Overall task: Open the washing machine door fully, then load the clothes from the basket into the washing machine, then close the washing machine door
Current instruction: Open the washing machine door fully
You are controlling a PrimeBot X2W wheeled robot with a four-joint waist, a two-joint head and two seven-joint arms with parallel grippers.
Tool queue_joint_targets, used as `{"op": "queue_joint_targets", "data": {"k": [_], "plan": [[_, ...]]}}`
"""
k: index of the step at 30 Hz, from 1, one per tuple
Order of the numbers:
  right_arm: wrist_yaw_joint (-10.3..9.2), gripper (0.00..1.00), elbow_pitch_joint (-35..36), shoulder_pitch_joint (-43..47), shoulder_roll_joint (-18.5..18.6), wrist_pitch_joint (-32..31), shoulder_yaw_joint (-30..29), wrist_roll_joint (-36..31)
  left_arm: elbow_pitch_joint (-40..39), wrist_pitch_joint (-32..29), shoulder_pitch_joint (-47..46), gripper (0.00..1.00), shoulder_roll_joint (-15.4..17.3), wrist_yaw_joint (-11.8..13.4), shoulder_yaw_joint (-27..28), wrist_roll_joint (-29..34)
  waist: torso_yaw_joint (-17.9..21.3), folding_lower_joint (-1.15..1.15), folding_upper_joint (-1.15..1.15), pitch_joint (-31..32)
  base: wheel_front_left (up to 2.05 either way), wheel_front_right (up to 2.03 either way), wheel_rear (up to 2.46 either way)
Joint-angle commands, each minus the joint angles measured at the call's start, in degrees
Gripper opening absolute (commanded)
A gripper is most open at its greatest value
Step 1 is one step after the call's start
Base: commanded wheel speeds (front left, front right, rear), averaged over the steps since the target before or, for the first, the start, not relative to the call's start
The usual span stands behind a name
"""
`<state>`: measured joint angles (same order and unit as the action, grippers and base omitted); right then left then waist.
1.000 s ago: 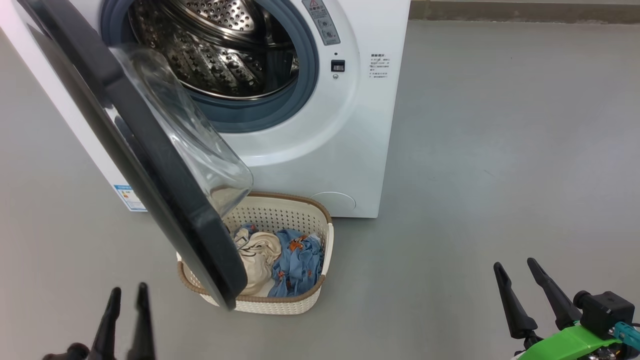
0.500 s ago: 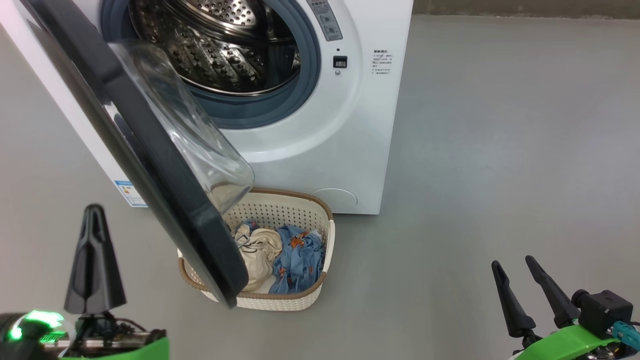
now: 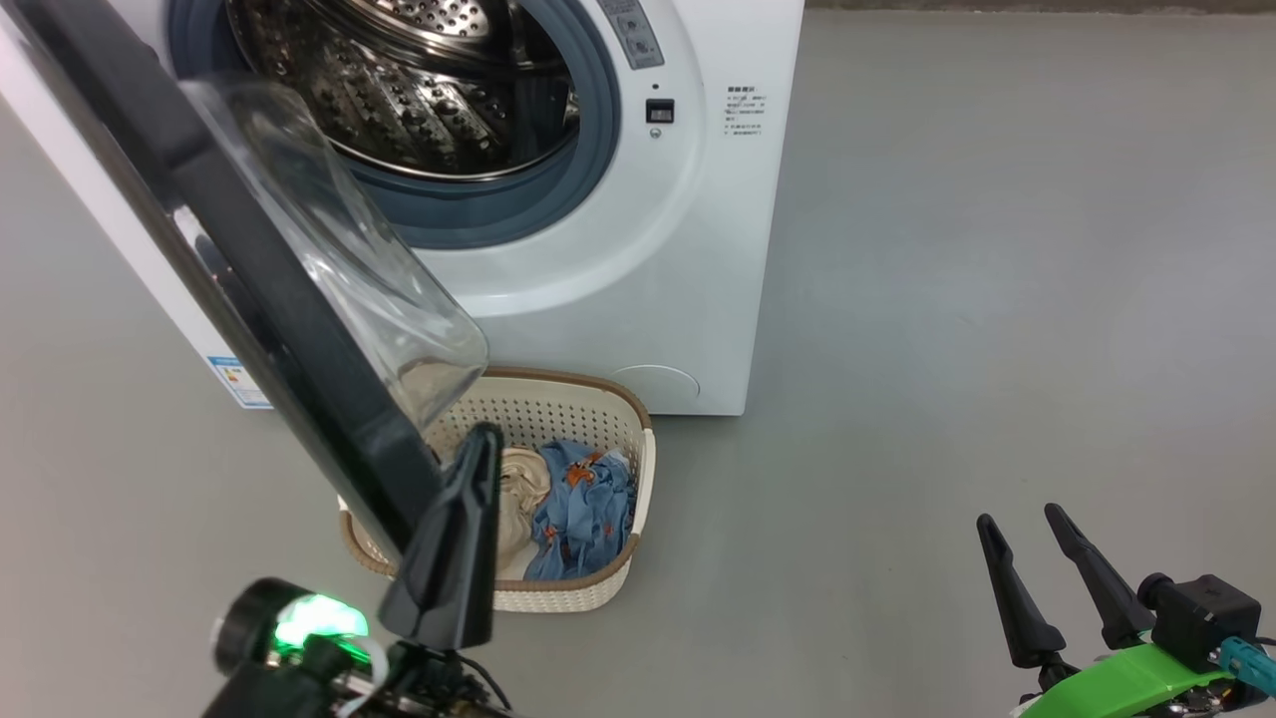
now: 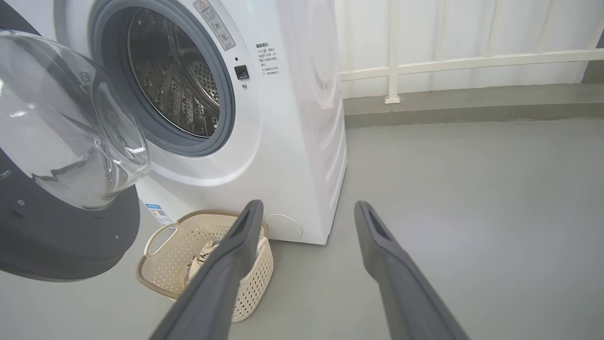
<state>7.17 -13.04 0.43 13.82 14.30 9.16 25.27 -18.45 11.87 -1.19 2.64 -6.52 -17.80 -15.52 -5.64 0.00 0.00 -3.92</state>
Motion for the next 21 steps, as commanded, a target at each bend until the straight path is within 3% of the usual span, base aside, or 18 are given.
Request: {"op": "queue_joint_targets", "data": {"k": [1, 9, 21], "plan": [[0.32, 1.00, 1.5, -1.6, 1.0, 0.7, 1.1, -0.1, -0.2, 0.3, -2.1, 0.00, 0.3, 0.0, 1.0, -1.4, 0.3, 0.00, 0.00, -0.3, 0.00, 0.00, 0.00], [0.32, 1.00, 1.6, -2.5, 1.0, 0.7, 1.5, -0.2, 12.7, 2.1, -5.2, 0.00, 0.2, 1.9, -0.4, -7.9, 1.1, 0.00, 0.00, -1.1, 0.00, 0.00, 0.00], [0.32, 1.00, 1.8, -3.4, 0.7, 0.7, 1.4, -0.4, 22.4, 3.1, -8.8, 0.00, 0.2, 1.0, 1.7, -10.5, 1.6, 0.00, 0.00, -2.1, 0.00, 0.00, 0.00]]}}
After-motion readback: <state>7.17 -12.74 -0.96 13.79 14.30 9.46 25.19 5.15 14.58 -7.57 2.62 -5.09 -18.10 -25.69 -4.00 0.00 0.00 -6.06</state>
